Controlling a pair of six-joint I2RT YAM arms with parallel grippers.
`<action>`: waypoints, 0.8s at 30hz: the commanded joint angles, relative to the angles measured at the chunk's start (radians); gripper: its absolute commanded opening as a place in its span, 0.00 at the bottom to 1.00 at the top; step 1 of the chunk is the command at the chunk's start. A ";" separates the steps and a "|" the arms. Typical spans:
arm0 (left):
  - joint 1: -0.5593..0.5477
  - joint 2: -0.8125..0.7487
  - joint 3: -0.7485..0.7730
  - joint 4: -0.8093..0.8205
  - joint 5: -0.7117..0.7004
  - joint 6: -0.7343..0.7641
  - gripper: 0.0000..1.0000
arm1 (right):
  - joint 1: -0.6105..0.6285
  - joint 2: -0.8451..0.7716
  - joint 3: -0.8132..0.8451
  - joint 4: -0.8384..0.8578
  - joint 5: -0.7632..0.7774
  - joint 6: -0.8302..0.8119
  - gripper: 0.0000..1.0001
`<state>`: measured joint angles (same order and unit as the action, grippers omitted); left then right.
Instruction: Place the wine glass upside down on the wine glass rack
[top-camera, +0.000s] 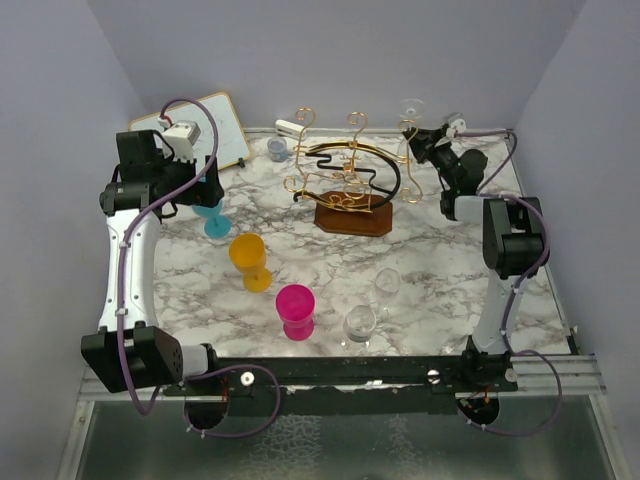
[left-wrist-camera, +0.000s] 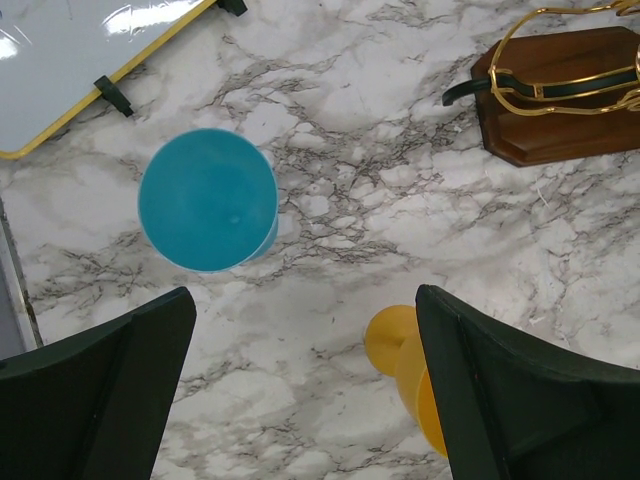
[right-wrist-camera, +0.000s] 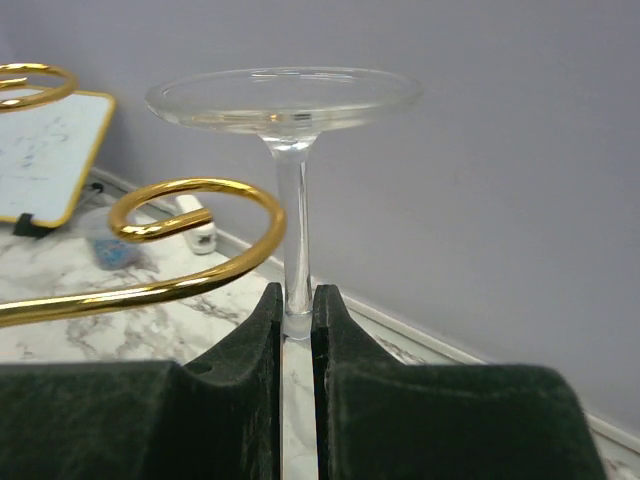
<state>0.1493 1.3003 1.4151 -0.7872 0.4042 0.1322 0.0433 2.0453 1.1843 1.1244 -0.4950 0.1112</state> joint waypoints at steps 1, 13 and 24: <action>0.017 0.015 -0.007 0.015 0.076 -0.008 0.94 | -0.008 0.069 0.037 0.241 -0.235 0.082 0.01; 0.044 0.034 -0.020 0.037 0.115 -0.021 0.94 | -0.008 0.056 -0.008 0.389 -0.358 0.171 0.01; 0.045 0.034 -0.025 0.042 0.111 -0.027 0.94 | -0.021 0.014 -0.130 0.481 -0.261 0.193 0.01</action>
<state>0.1886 1.3357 1.3979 -0.7647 0.4873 0.1181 0.0383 2.1071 1.0836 1.4395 -0.8242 0.2863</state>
